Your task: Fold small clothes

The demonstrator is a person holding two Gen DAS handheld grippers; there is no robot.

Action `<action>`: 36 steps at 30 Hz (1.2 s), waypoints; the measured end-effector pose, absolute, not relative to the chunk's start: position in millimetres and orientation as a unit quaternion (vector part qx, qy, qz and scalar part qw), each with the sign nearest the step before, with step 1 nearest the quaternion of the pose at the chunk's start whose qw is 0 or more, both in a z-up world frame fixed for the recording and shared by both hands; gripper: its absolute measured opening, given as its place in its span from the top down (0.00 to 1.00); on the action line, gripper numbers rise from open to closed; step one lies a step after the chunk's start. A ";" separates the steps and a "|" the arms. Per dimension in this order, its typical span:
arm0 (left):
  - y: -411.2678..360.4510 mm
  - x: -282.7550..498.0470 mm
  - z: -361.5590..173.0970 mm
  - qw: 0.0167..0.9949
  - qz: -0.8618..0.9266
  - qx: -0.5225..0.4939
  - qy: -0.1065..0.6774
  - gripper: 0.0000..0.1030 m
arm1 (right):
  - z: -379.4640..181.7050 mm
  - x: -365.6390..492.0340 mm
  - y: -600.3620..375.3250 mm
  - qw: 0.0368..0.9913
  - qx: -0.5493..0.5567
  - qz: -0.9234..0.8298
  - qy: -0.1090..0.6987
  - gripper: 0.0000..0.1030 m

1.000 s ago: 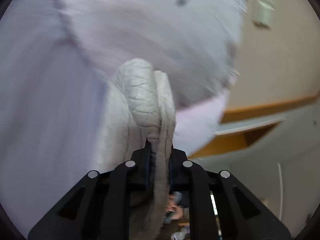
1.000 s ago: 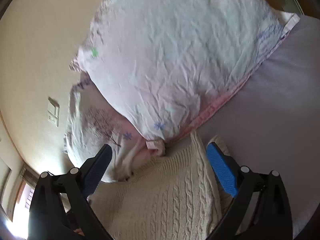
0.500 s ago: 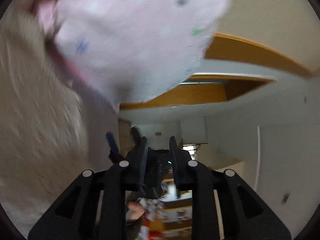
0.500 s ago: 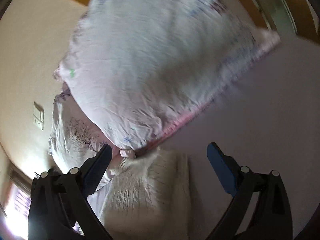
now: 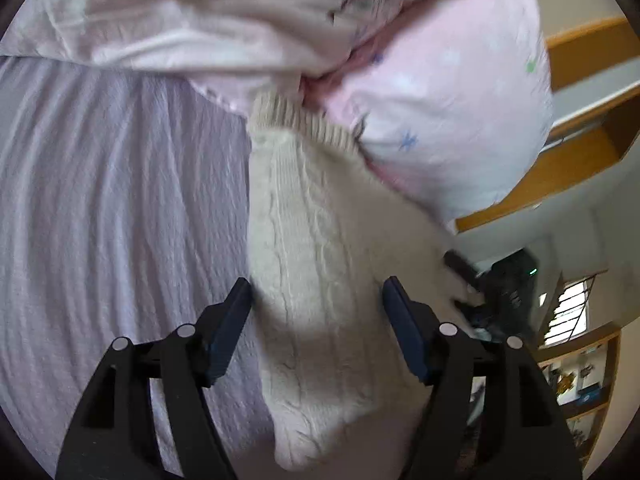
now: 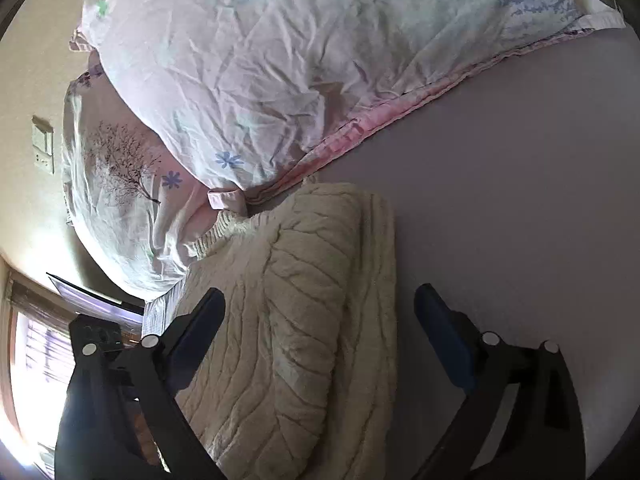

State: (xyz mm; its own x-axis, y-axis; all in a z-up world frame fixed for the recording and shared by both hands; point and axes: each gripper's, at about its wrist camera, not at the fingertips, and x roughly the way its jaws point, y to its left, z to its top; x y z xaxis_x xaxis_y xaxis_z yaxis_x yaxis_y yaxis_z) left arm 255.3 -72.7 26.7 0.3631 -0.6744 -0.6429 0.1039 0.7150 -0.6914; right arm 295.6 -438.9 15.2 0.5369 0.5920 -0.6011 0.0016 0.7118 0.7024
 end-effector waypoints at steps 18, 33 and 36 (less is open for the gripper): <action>30.3 199.3 57.1 0.839 -0.234 -0.228 0.436 0.59 | 22.2 278.8 -311.1 0.787 0.245 0.344 0.449 0.52; -0.8 122.0 81.9 0.900 -0.294 -0.120 0.297 0.31 | 48.6 251.6 -291.3 0.869 0.133 0.272 0.391 0.85; -9.4 127.9 68.8 0.891 -0.302 -0.114 0.320 0.33 | 63.2 248.4 -294.4 0.899 0.115 0.234 0.351 0.91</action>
